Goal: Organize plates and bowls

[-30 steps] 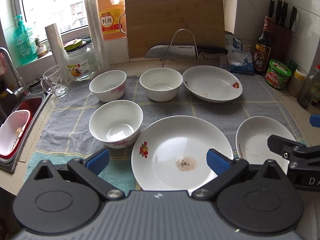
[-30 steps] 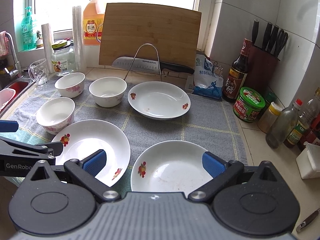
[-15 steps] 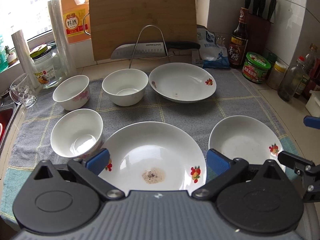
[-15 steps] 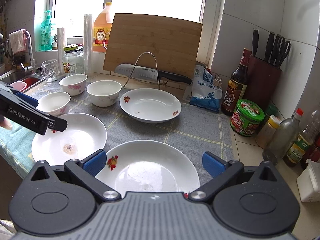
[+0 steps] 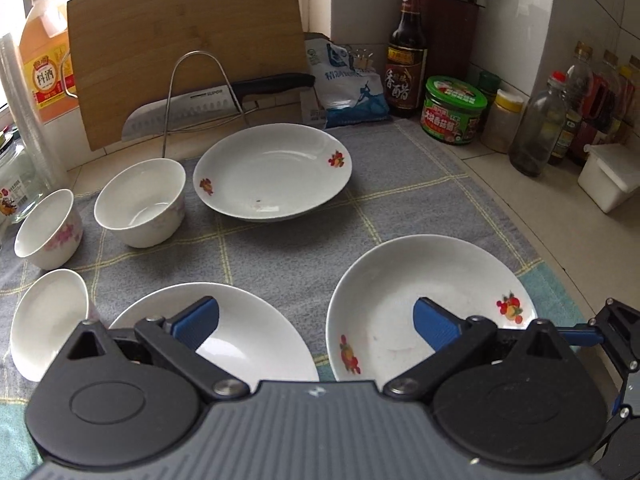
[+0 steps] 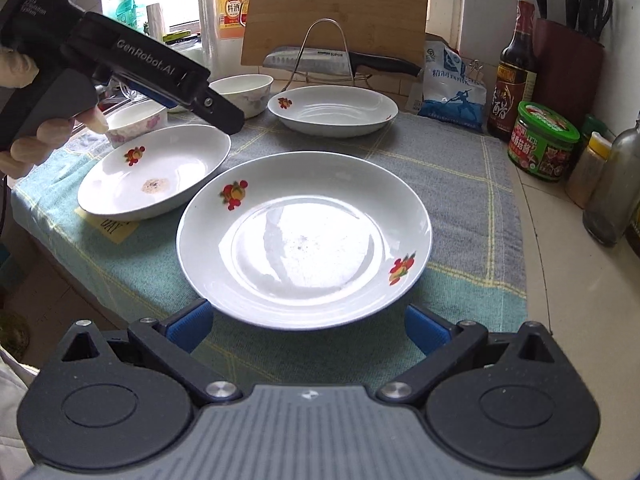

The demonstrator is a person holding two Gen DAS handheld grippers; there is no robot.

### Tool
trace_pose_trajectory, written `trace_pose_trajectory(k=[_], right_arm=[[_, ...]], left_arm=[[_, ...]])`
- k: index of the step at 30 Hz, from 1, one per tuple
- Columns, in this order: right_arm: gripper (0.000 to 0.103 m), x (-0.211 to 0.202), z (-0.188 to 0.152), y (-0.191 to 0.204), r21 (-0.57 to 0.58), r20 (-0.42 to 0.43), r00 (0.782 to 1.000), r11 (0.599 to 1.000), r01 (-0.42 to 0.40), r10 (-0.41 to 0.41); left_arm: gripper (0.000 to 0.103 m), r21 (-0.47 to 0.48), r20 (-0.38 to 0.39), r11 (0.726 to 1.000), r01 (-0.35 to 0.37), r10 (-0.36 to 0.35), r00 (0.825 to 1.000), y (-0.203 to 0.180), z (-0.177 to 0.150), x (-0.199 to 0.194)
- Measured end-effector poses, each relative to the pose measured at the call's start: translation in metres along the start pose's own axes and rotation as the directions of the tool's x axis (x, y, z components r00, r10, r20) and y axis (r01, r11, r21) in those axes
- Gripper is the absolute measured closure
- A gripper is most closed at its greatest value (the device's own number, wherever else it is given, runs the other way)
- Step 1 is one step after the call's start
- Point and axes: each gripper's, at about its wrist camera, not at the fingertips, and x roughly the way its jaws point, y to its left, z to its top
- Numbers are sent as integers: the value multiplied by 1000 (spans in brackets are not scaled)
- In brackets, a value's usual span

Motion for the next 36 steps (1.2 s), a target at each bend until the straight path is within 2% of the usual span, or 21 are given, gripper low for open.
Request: trace_pose_trajectory(k=[5, 12, 17, 19, 25, 36], right_arm=[[0, 16, -6, -6, -30, -6, 1000, 999, -23, 23], [0, 29, -5, -6, -81, 5, 1000, 996, -24, 25], [0, 32, -5, -9, -90, 25, 999, 995, -33, 35], [0, 33, -5, -10, -94, 28, 999, 995, -35, 37], [0, 34, -6, -11, -118, 49, 997, 991, -59, 65], [0, 34, -4, -13, -127, 42, 996, 989, -70, 76]], left_arm=[[1, 56, -14, 997, 60, -60, 998, -16, 7, 18], [1, 148, -43, 983, 111, -106, 993, -34, 16, 43], [4, 193, -89, 970, 150, -135, 987, -41, 21, 62], [10, 207, -105, 965, 162, -143, 984, -42, 22, 69], [24, 224, -172, 955, 193, -156, 973, -41, 22, 87], [26, 226, -235, 943, 245, -192, 953, -37, 27, 97]])
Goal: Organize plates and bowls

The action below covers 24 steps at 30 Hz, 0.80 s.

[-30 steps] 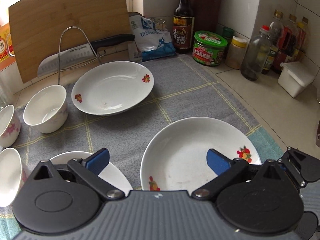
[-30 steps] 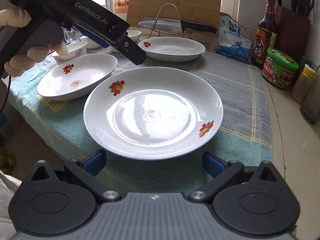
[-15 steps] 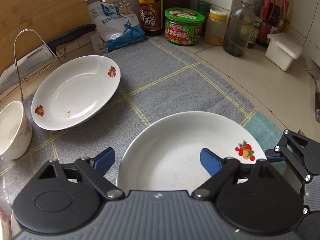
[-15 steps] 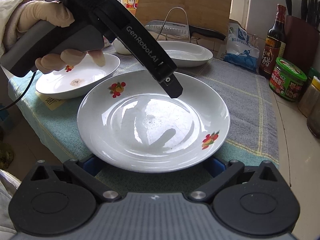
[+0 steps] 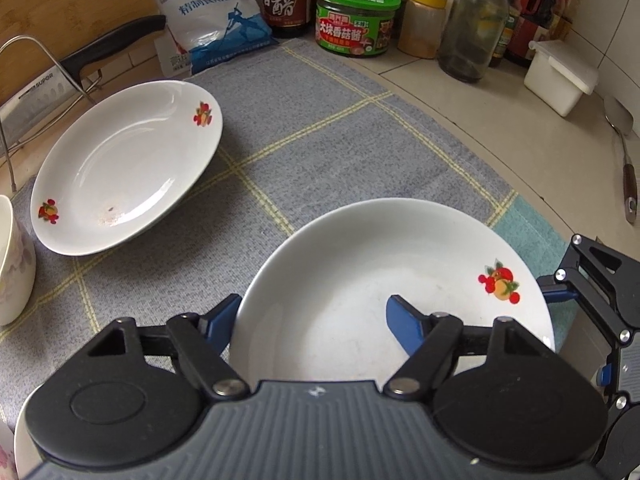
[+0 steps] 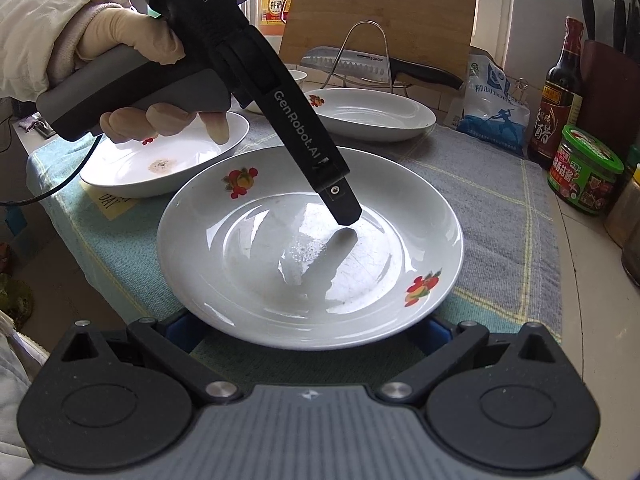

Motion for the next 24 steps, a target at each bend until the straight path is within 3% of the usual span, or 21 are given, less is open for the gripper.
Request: trace_pose_trajectory(k=[13, 24], right_arm=[[0, 1, 7, -2, -1, -28, 1000, 1000, -9, 9], [0, -6, 20, -32, -25, -15, 998, 998, 53, -53]], left_arm=[[26, -18, -4, 1000, 25, -25, 1000, 4, 4, -7], [26, -3, 65, 999, 49, -49, 997, -2, 45, -2]])
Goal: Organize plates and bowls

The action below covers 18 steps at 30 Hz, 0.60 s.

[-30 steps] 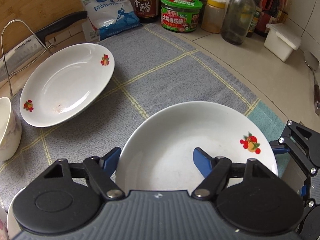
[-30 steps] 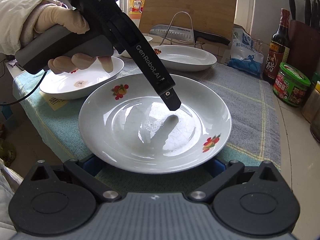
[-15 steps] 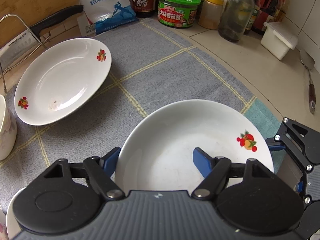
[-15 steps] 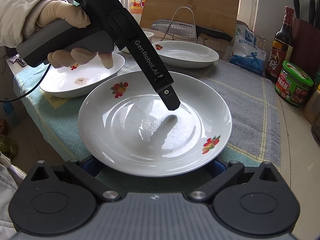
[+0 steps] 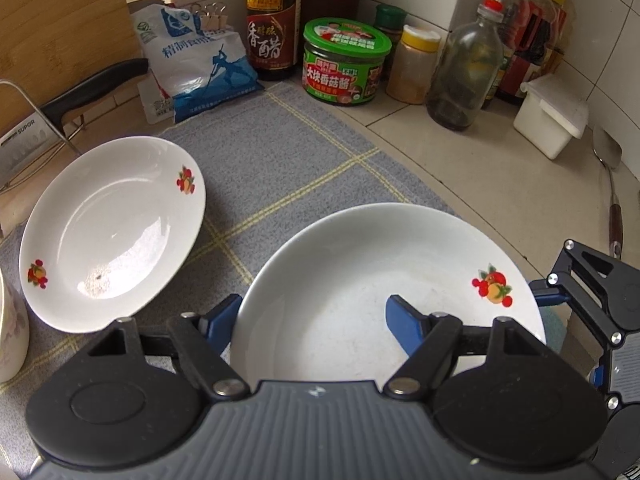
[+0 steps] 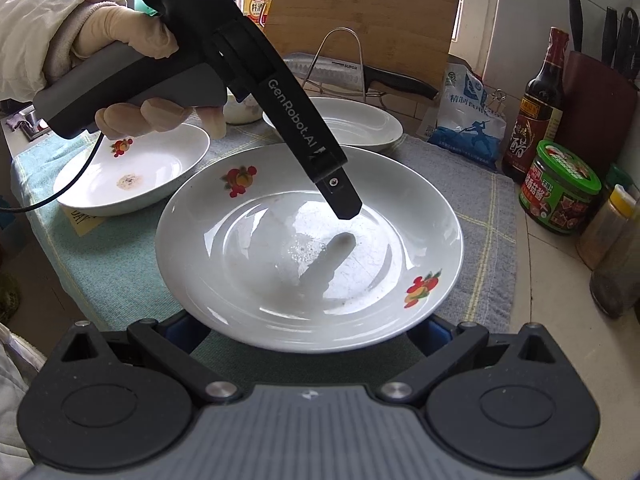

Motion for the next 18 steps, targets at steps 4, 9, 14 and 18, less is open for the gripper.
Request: trace_pose_trajectory(k=[4, 9, 14, 18], right_arm=[[0, 2, 3, -18, -1, -7, 1000, 1000, 23, -23], [0, 9, 3, -38, 23, -19, 999, 999, 35, -35], [0, 18, 1, -54, 36, -43, 998, 998, 54, -52], [0, 23, 0, -65, 67, -55, 997, 996, 57, -53]], left_arm=[[26, 5, 18, 1000, 7, -7, 1000, -3, 17, 12], [26, 12, 22, 1000, 21, -21, 1000, -6, 33, 30], [26, 24, 21, 999, 34, -34, 999, -8, 44, 46], [26, 31, 17, 999, 40, -41, 999, -9, 51, 56]])
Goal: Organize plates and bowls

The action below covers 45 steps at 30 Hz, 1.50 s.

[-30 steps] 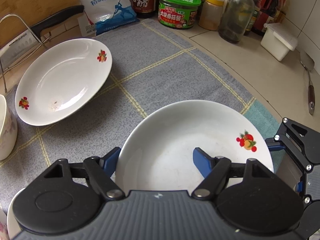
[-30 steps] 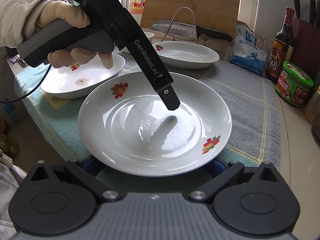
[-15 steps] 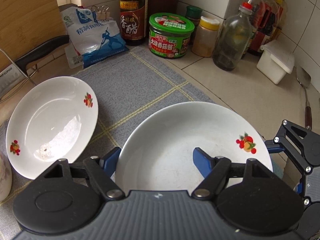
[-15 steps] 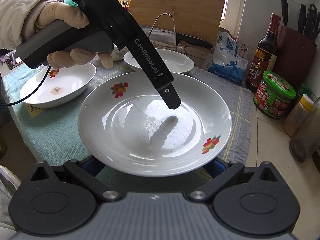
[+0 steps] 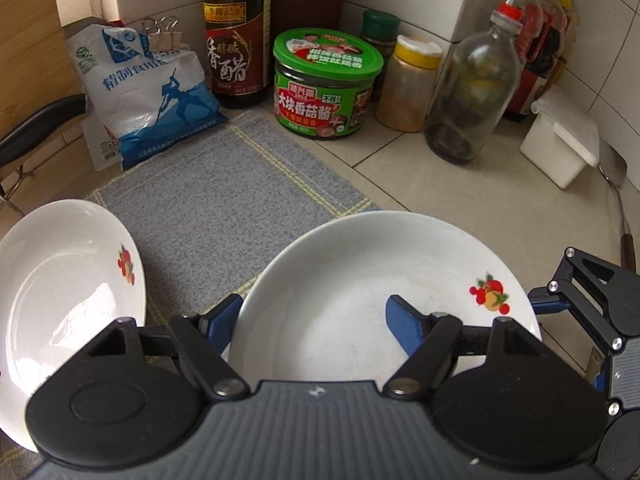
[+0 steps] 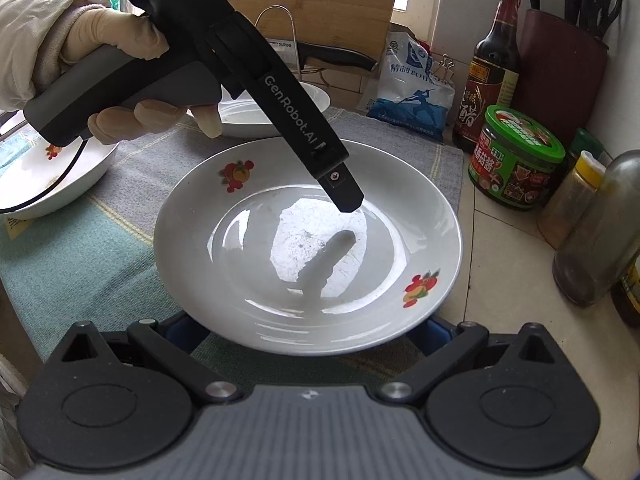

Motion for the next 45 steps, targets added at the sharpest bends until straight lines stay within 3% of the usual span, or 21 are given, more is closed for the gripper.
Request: trace_pose_trajectory(k=[20, 29, 36, 42, 45], right_arm=[[0, 8, 0, -4, 48, -6, 999, 998, 36, -36], [0, -7, -5, -2, 102, -36, 997, 992, 71, -68], [0, -41, -6, 22, 74, -10, 994, 991, 111, -110], [0, -51, 3, 46, 33, 52, 997, 998, 58, -60], [0, -48, 9, 60, 1, 74, 997, 1000, 11, -11]], left_arm=[[26, 3, 24, 1000, -4, 4, 1000, 2, 7, 12], [16, -9, 81, 998, -57, 57, 995, -2, -3, -26], [10, -55, 167, 991, -123, 131, 977, -10, -38, -85], [10, -163, 162, 967, -197, 223, 961, -5, -90, -119], [10, -228, 144, 940, -254, 291, 946, -1, -119, -133]])
